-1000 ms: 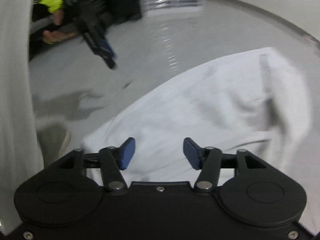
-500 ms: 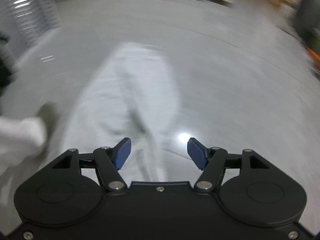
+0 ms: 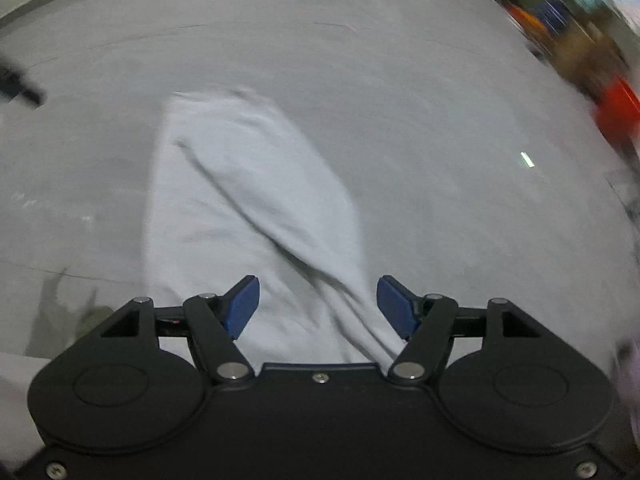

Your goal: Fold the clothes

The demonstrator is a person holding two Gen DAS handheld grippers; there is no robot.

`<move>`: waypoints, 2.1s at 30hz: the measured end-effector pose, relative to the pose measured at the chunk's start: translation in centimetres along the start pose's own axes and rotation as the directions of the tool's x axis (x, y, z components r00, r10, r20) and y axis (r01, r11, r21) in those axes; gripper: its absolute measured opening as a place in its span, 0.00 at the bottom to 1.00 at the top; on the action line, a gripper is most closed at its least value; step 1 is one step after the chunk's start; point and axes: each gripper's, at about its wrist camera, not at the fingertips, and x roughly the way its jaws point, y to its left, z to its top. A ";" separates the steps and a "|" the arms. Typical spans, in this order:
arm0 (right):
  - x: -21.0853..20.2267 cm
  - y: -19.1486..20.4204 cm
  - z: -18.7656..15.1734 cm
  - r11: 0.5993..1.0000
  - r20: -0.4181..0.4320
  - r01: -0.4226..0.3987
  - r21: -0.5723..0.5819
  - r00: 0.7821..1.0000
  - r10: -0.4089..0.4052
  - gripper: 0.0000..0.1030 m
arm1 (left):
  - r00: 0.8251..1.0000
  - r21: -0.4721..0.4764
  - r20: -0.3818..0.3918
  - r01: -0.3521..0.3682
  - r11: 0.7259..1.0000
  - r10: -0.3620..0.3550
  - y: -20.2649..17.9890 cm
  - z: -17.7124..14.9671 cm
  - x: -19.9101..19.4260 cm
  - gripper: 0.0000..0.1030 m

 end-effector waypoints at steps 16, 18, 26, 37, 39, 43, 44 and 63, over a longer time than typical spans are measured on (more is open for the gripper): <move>27.1 18.5 15.2 0.945 0.021 0.059 -0.322 0.998 -0.055 0.69 | 0.967 0.432 0.079 0.186 0.882 -0.243 0.3 13.0 27.9 0.83; 31.1 20.5 16.0 0.921 0.049 0.069 -0.384 0.997 -0.054 0.69 | 0.961 0.467 0.075 0.200 0.861 -0.264 0.2 13.1 29.9 0.83; 40.5 21.7 14.6 0.906 0.130 0.075 -0.416 0.991 -0.022 0.68 | 0.892 0.668 0.141 0.235 0.706 -0.430 0.1 13.4 35.0 0.83; 38.0 11.2 14.3 0.994 0.351 0.045 -0.097 0.936 -0.008 0.10 | 0.817 0.684 0.228 0.252 0.684 -0.530 1.2 15.9 39.2 0.83; 37.1 6.6 15.4 0.991 0.365 0.131 0.004 0.923 -0.124 0.10 | 0.821 0.622 0.236 0.283 0.730 -0.519 2.3 16.7 39.3 0.83; 37.9 -5.3 18.4 0.939 0.346 0.294 0.178 0.875 -0.340 0.10 | 0.835 0.519 0.225 0.334 0.787 -0.503 4.2 16.8 39.1 0.83; 38.6 -7.9 19.3 0.929 0.338 0.311 0.198 0.868 -0.363 0.10 | 0.844 0.496 0.216 0.339 0.800 -0.491 4.4 16.6 39.0 0.83; 45.9 2.7 26.3 0.962 0.180 -0.168 -0.215 0.961 0.208 0.67 | 0.805 0.058 0.141 0.574 0.817 -0.576 7.8 12.4 41.6 0.81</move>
